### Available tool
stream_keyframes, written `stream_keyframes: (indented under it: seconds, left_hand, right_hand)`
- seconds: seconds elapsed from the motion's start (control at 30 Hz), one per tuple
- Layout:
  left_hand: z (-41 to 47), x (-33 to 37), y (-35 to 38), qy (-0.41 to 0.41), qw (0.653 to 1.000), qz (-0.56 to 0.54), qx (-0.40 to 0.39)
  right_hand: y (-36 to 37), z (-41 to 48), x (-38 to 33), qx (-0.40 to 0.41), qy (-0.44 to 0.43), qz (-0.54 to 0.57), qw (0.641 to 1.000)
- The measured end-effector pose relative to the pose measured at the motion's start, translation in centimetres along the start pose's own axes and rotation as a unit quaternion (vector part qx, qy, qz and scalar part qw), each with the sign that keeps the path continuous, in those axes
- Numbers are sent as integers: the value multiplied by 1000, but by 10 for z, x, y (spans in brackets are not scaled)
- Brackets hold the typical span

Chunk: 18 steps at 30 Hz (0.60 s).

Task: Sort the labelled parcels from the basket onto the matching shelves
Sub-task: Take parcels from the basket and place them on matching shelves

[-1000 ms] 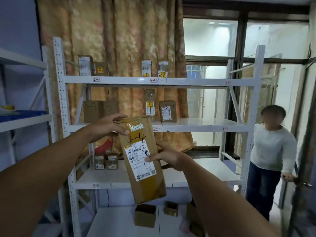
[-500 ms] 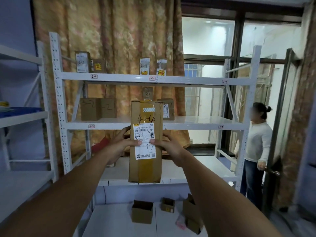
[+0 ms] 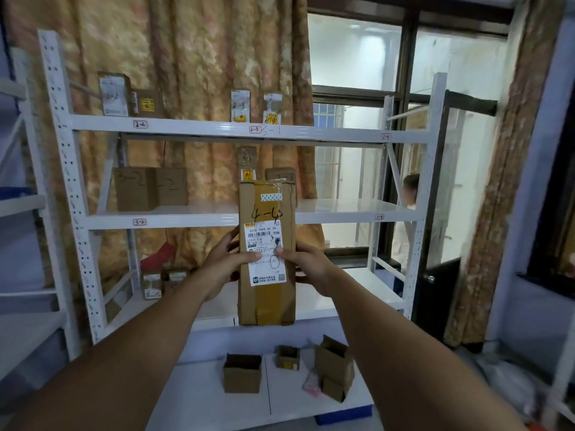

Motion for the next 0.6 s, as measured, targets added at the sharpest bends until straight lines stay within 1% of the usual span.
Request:
stream_keyframes:
  seconds: [0.1, 0.27, 0.47, 0.6]
  left_hand:
    - [5, -9, 17, -4, 1000, -11, -23]
    - [13, -42, 51, -41, 998, -13, -55]
    - [18, -69, 104, -61, 993, 81, -55]
    - [31, -71, 140, -73, 989, 100, -80]
  right_hand:
    - [-12, -7, 14, 14, 17, 10, 1000]
    - [-41, -25, 41, 56, 35, 16, 998]
    - [-90, -48, 76, 109, 24, 21, 993]
    - [-133, -56, 83, 117, 14, 15, 993]
Point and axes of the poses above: each hand's wrist, its own z-axis towards the middle knuckle, its own y-axis out of the palm, x = y × z, the point moved 9 cm from there along z, towards the middle knuckle, and after that the axes turned 5 degrees about -x, right-handed, at the moved point
